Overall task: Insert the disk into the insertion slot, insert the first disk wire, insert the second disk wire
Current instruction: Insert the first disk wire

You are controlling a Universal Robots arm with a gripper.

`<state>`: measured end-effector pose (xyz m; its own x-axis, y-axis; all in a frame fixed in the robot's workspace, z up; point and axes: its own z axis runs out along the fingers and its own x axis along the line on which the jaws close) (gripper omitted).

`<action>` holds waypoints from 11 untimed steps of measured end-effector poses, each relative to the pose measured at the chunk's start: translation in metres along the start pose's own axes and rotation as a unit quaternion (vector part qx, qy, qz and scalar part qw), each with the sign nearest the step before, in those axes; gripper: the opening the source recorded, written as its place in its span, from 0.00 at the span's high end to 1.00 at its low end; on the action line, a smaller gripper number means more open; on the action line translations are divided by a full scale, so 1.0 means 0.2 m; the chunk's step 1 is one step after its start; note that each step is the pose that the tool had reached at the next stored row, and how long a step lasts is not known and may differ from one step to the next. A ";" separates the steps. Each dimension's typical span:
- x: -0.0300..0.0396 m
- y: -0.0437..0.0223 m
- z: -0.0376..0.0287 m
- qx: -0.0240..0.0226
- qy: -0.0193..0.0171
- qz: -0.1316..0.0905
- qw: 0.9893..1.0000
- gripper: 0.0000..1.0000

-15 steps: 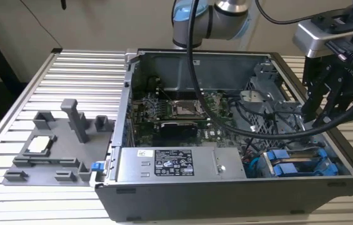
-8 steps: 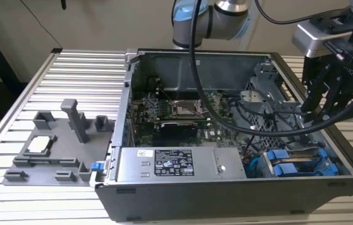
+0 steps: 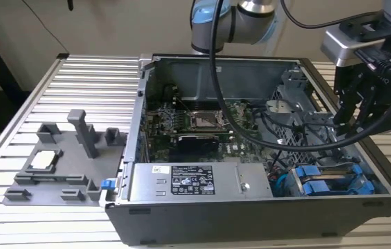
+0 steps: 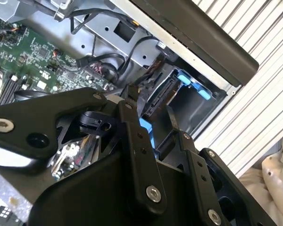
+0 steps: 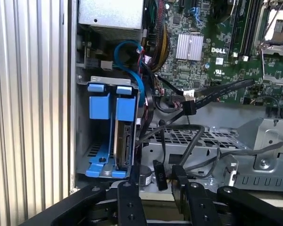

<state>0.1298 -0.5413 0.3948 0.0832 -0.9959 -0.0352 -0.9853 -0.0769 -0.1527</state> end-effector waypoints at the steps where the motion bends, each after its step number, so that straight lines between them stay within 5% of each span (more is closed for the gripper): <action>1: -0.001 0.000 0.001 0.000 0.000 0.000 1.000 0.59; 11: -0.007 0.012 0.009 0.001 0.000 0.000 1.000 0.59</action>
<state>0.1274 -0.5401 0.3927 0.0834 -0.9959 -0.0347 -0.9848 -0.0771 -0.1555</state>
